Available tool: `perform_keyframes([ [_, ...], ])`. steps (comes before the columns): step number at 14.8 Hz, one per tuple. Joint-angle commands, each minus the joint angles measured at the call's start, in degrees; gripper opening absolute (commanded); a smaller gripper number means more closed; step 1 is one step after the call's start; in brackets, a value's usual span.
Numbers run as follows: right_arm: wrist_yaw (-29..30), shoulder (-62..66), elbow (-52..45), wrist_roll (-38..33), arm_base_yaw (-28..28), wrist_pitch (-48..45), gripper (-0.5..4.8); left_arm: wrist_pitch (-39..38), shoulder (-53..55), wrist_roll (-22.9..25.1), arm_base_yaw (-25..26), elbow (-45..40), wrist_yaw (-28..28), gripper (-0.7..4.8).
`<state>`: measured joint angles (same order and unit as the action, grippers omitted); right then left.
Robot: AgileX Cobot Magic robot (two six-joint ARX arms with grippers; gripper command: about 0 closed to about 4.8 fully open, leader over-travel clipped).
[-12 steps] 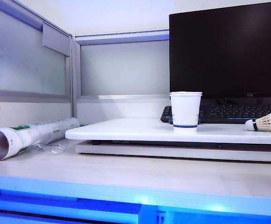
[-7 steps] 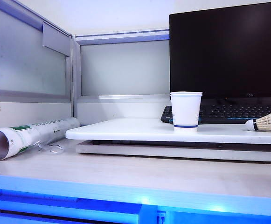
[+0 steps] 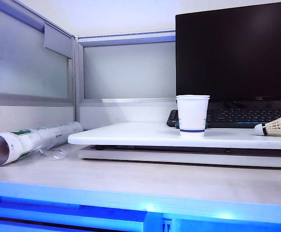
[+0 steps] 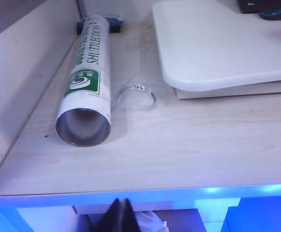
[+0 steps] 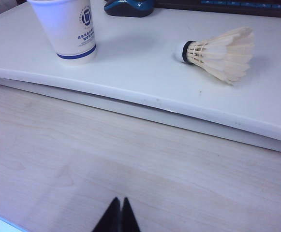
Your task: Pick up the badminton from the table and put it into the white paper cup.
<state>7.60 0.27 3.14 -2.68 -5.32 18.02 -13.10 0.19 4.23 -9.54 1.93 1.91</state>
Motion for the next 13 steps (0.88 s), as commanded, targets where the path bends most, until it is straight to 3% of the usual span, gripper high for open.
perform_keyframes([
  [1, -0.22, -0.2, -0.2, 0.13, 0.0, -0.33, -0.08, -0.52, 0.02, -1.97, 0.04, -0.13, 8.55, -0.05],
  [2, -0.2, -0.22, -0.2, 0.13, 0.0, -0.33, -0.08, -0.61, 0.02, -3.78, 0.04, -0.02, 12.79, -0.05],
  [3, 0.02, -0.22, -0.2, 0.04, -0.04, -2.97, -0.08, -0.57, 0.02, -8.13, 0.04, 0.13, 33.29, -0.05],
  [4, 0.02, -0.2, -0.07, -0.42, -0.04, -4.68, -0.08, -0.57, 0.02, -8.15, 0.04, 0.13, 34.84, -0.05],
  [5, -0.02, -0.2, 0.09, -0.57, -0.04, -10.14, 0.51, -0.57, 0.02, -8.13, 0.04, 0.13, 35.36, -0.05],
  [6, -3.28, -0.2, 0.15, -6.38, 0.0, -13.79, 2.55, -0.57, 0.02, -8.15, 0.04, 0.13, 35.43, -0.05],
  [7, -6.56, 2.01, 3.48, -10.23, 0.02, -13.33, 3.73, -0.57, 0.02, -8.17, 0.04, 0.13, 35.65, -0.05],
  [8, -7.69, 21.55, 8.11, -10.84, 0.04, -22.45, 3.74, -0.57, 0.02, -10.29, 0.04, 0.13, 35.82, -0.05],
  [9, 0.09, 61.92, 17.27, -10.84, 12.2, -47.17, 3.78, -0.57, 0.02, -10.29, 0.04, 0.13, 35.82, -0.05],
  [13, 2.6, 72.04, 22.75, -10.84, 12.33, -48.74, 3.78, -0.57, 0.02, -10.27, 0.04, 0.13, 35.58, -0.05],
])
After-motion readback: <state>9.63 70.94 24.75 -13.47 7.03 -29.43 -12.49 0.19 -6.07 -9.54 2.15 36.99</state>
